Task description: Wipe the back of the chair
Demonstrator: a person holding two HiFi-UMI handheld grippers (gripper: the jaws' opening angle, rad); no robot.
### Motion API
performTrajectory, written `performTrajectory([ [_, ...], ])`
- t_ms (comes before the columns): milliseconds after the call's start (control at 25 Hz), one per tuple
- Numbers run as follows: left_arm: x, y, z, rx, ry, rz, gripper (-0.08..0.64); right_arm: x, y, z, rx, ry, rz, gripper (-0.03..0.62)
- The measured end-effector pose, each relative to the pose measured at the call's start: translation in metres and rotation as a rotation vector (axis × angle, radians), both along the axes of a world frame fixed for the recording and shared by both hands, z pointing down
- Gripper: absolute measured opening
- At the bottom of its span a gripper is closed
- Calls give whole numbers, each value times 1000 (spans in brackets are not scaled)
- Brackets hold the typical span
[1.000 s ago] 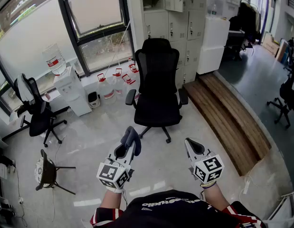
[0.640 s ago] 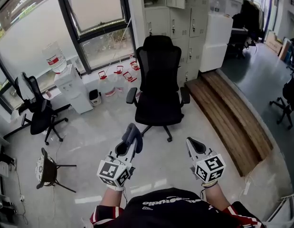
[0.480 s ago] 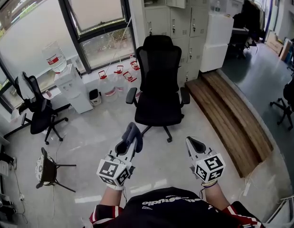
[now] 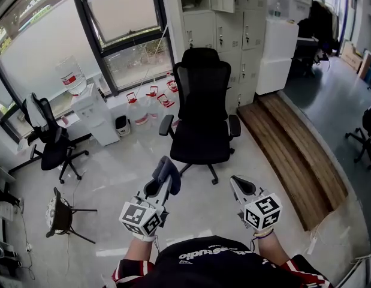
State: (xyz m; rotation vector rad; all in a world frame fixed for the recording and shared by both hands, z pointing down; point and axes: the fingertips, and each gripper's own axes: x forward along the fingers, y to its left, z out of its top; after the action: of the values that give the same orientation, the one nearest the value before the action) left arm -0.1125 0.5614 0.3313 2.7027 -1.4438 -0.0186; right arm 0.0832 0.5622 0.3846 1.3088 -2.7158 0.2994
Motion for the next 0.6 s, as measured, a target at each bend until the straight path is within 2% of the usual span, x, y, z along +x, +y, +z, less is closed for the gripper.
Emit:
performTrajectory([
  [280, 23, -24, 2, -8, -41, -35, 57, 39, -19, 16, -33, 24, -10, 15],
  [440, 26, -37, 7, -21, -59, -46, 57, 49, -29, 29, -67, -4, -3, 15],
  [600, 31, -56, 19, -46, -71, -41, 57, 53, -49, 45, -103, 5, 3, 15],
])
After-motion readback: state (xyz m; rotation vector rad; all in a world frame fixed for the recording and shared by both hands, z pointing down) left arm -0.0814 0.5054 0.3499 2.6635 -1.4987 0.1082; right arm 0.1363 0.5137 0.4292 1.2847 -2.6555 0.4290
